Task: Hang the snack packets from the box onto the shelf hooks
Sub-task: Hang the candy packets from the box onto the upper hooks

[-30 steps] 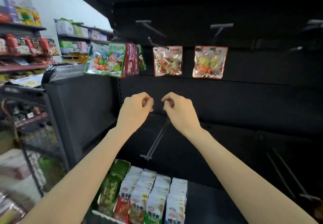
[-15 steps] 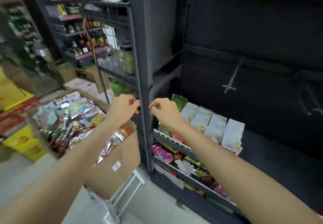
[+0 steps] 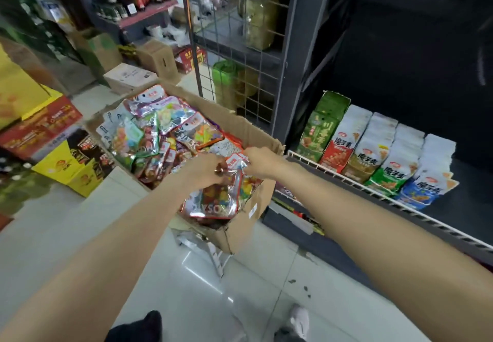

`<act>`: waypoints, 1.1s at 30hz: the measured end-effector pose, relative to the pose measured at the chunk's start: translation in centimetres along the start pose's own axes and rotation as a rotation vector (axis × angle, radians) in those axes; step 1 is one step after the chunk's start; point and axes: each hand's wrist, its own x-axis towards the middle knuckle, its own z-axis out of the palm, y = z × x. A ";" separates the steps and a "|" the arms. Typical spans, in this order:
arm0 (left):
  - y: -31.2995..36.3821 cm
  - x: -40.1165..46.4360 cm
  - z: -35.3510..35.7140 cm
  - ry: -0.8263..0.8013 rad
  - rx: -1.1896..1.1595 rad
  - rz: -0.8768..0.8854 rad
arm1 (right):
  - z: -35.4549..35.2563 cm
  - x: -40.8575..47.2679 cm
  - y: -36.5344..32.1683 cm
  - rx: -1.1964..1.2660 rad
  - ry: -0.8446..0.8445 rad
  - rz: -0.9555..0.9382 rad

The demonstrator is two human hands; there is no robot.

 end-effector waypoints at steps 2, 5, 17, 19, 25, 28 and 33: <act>-0.4 0.6 0.1 0.019 0.024 0.001 | 0.1 0.5 -0.2 -0.036 -0.006 0.022; -1.0 1.3 -0.2 0.016 0.010 0.007 | 0.2 1.0 -0.3 -0.097 0.000 0.062; -2.5 0.8 -2.0 0.289 -0.315 0.023 | -1.1 1.2 1.9 0.515 0.318 0.089; -1.8 0.9 -2.9 0.370 -0.314 0.030 | -1.7 0.7 2.1 0.560 0.403 0.062; 2.7 2.3 -6.2 0.589 -0.682 0.036 | -5.9 -2.2 4.0 0.702 0.665 -0.026; 6.6 3.3 -7.6 0.597 -0.948 0.058 | -8.2 -4.9 5.6 0.777 0.777 -0.088; 15.7 3.9 -10.3 0.532 -1.109 0.165 | -12.7 -10.7 9.5 0.796 0.987 -0.163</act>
